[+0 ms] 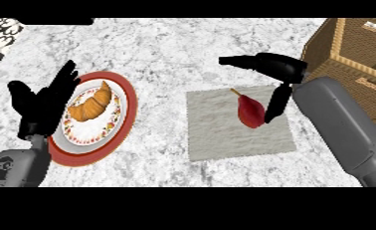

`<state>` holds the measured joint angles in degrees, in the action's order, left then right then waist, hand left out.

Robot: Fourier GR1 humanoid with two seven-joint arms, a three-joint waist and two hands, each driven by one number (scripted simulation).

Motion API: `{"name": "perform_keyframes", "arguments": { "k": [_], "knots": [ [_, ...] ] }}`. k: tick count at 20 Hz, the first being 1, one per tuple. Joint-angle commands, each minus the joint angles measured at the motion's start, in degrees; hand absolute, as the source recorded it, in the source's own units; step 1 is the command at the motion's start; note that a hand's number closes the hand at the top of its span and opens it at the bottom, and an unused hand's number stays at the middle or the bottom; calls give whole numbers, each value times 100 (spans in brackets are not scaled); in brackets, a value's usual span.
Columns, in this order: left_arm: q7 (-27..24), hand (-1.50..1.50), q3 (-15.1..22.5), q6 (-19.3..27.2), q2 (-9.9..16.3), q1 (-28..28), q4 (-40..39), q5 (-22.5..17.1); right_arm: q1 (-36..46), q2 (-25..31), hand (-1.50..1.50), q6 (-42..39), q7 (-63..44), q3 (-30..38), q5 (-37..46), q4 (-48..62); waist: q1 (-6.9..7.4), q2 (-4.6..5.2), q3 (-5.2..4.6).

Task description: Pick the pear from the placemat and place it in the basket

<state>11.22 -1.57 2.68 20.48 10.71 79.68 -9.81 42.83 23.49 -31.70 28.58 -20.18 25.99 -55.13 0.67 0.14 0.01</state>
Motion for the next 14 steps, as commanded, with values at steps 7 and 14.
{"name": "perform_keyframes", "arguments": {
  "k": [7,14],
  "knots": [
    [-33,0,-347,-297,32,-225,95,49,-64,-116,-150,21,581,56,921,466,-27,-11,-1],
    [219,0,-374,-254,-72,101,137,132,160,-188,-150,121,1302,251,1040,1250,4,-5,2]
  ]
}}
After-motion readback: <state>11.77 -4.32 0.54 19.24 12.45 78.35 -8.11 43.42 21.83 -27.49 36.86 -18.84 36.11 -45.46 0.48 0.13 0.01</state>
